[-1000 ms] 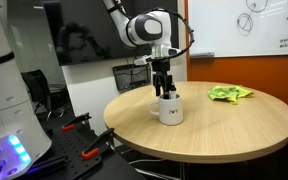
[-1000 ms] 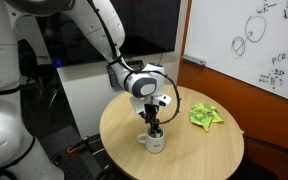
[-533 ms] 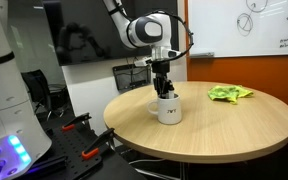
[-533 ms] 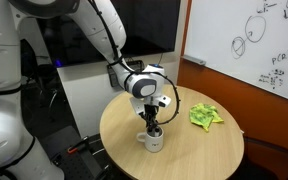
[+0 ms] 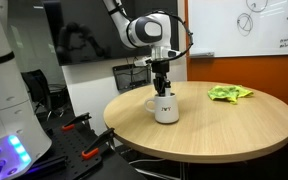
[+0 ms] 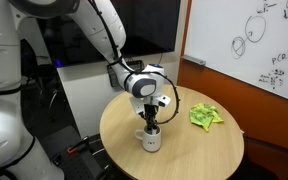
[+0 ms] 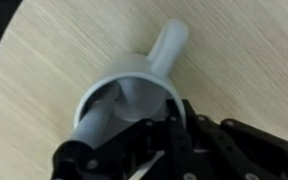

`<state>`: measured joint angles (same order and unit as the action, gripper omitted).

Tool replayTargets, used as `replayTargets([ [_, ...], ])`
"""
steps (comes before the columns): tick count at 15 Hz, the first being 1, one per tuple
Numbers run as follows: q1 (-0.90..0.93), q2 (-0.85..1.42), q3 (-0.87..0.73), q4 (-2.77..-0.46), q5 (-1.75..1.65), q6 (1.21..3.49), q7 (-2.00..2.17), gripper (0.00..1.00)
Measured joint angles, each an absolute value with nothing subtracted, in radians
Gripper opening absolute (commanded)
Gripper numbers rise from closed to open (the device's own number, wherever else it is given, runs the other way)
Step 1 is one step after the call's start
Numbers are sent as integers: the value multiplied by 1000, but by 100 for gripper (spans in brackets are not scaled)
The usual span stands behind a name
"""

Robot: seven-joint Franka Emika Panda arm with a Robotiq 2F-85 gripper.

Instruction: Move the cup to the left

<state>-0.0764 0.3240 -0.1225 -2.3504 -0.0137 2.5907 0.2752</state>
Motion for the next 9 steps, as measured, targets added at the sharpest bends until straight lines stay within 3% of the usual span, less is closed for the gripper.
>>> replayTargets([
  [9,-26,171,-45,-2460,194,2638,374,2],
])
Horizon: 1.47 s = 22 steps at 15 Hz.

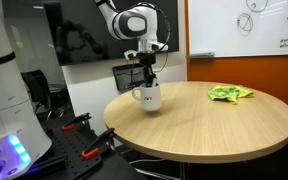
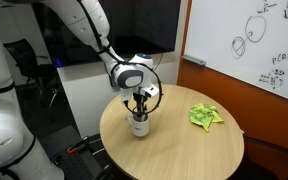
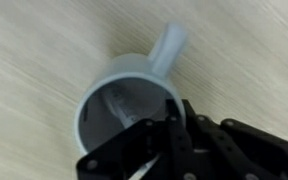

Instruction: Move the cup to the left

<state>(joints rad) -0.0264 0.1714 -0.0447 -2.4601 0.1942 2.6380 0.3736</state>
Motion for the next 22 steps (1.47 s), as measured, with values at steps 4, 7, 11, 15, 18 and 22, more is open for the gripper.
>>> replayTargets([
  [4,-14,118,-48,-2496,201,2642,586,2],
  [7,-4,115,-49,-2508,200,2647,757,2],
  [11,14,115,-48,-2578,201,2703,881,2],
  [15,13,115,-47,-2662,230,2843,884,2],
  [18,15,115,-37,-2682,262,2909,870,34],
  [22,24,114,-41,-2685,256,2929,870,55],
])
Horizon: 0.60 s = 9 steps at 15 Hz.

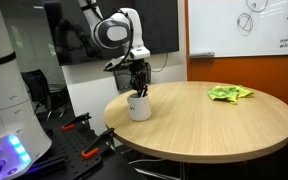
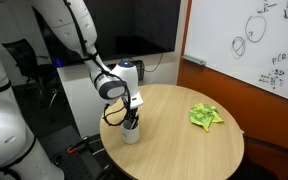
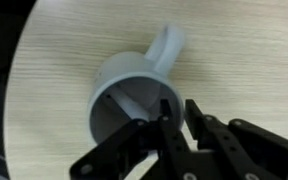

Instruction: Move the cup to the left

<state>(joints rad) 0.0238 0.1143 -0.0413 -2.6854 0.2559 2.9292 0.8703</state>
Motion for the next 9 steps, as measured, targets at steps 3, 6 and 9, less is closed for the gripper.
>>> replayTargets([
  [3,26,114,-49,-2685,244,2930,870,78],
  [6,33,90,-50,-2682,224,2930,870,99],
  [9,37,12,-50,-2682,154,2871,870,100],
])
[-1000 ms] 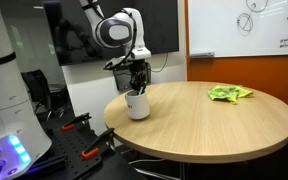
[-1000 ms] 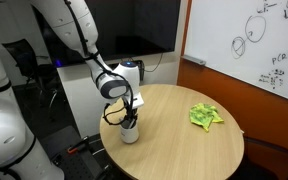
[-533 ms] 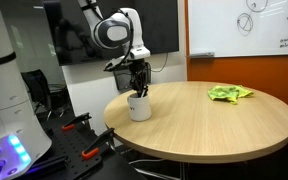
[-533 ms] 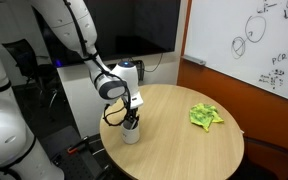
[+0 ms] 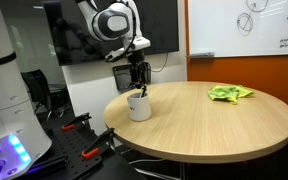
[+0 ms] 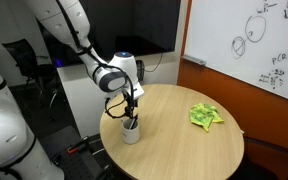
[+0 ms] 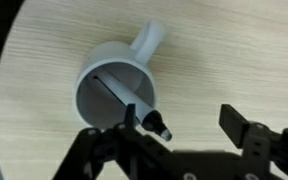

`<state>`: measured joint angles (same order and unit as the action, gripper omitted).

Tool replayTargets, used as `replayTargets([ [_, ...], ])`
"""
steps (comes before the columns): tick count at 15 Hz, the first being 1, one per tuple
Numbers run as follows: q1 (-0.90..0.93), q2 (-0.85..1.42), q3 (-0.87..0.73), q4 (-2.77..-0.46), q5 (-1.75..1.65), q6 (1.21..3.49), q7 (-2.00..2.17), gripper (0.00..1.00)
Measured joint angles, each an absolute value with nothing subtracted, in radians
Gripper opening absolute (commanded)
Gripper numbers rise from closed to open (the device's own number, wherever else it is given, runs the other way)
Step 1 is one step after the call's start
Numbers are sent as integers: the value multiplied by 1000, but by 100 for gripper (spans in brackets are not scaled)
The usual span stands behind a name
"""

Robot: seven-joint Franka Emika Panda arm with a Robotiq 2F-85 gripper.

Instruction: Move the cup to the left

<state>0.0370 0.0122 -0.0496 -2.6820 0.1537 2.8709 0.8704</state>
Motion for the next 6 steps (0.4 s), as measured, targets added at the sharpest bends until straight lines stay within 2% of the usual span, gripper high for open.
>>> replayTargets([
  [6,28,-213,-13,-2674,118,2543,764,100],
])
